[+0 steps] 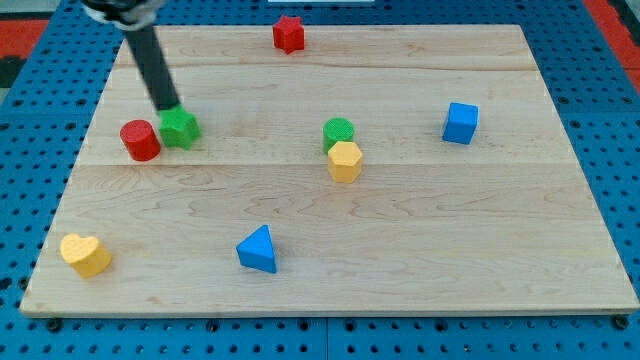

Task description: Move he green star towards center left

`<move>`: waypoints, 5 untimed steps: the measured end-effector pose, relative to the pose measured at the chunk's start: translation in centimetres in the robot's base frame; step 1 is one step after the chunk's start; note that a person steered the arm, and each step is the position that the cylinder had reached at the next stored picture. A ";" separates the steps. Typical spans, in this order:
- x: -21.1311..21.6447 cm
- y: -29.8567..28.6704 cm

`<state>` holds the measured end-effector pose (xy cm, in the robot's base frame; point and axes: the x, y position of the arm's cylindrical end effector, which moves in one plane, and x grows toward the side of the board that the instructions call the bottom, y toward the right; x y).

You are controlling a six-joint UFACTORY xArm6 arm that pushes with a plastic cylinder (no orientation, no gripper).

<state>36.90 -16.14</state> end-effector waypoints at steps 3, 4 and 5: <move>-0.1 -2.1; 3.7 -2.4; 5.9 -2.5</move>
